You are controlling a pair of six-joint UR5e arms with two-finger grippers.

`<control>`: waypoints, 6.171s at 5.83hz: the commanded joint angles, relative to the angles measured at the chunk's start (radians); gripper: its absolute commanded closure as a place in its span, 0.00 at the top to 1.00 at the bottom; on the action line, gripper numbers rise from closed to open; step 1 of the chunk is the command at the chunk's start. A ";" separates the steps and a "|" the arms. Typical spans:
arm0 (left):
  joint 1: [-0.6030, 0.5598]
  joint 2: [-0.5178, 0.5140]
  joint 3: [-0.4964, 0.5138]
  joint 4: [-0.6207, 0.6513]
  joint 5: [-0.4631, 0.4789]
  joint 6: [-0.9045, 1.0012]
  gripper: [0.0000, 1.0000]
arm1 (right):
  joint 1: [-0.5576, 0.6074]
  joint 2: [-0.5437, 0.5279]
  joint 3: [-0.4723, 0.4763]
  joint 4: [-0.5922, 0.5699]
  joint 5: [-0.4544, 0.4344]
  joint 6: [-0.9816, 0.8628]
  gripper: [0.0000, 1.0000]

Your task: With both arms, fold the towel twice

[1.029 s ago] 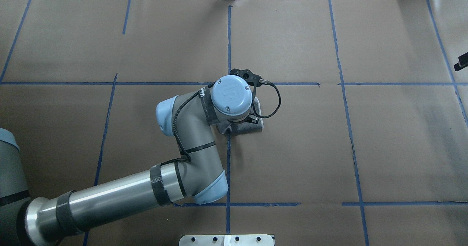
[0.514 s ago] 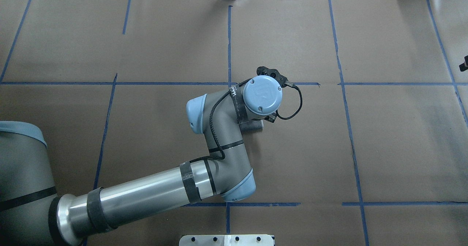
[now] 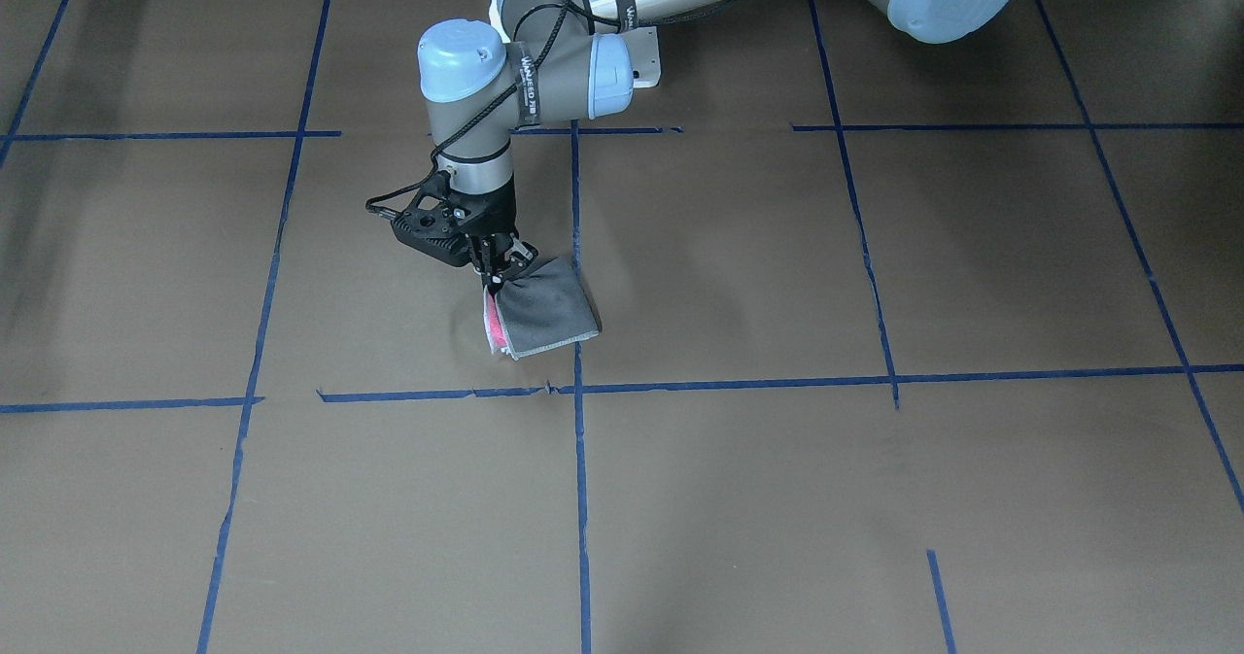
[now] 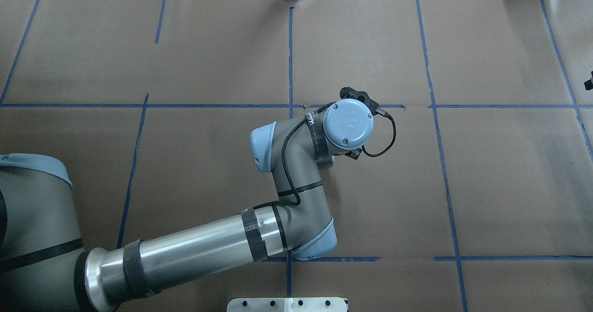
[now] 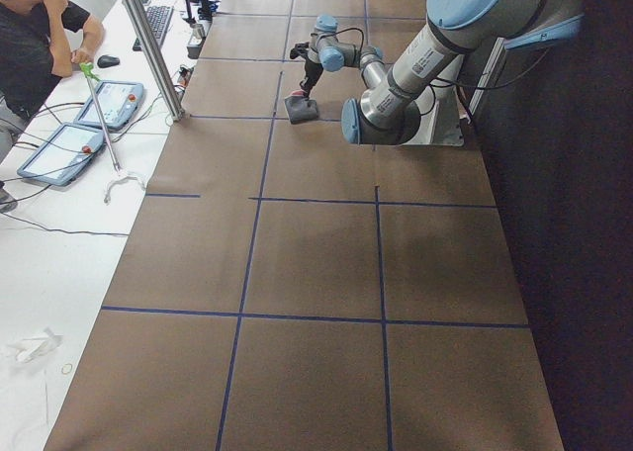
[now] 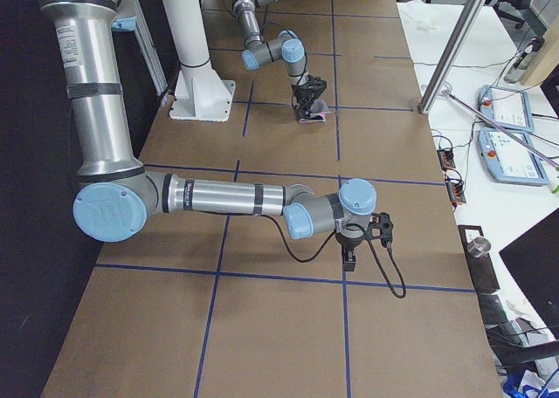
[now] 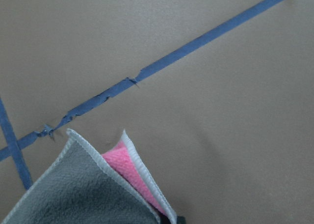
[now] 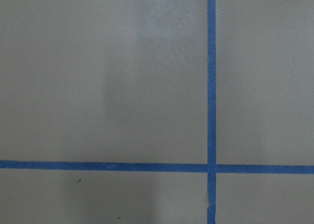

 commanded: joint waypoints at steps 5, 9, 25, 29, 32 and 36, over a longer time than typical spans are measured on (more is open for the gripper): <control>-0.034 0.027 -0.100 -0.060 -0.027 -0.047 1.00 | 0.001 0.015 -0.028 0.003 0.000 0.000 1.00; -0.425 0.413 -0.413 0.018 -0.528 -0.045 1.00 | -0.005 0.078 -0.017 -0.002 0.023 0.000 1.00; -1.197 1.221 -0.446 0.161 -0.743 0.782 1.00 | 0.126 -0.150 0.047 -0.121 0.078 -0.214 1.00; -1.195 1.196 -0.459 0.161 -0.745 0.753 1.00 | 0.068 -0.181 0.181 -0.132 -0.019 -0.212 1.00; -1.195 1.195 -0.464 0.161 -0.745 0.754 1.00 | 0.070 -0.188 0.218 -0.238 -0.010 -0.195 1.00; -1.194 1.185 -0.447 0.156 -0.712 0.759 1.00 | 0.073 -0.187 0.230 -0.242 -0.008 -0.195 1.00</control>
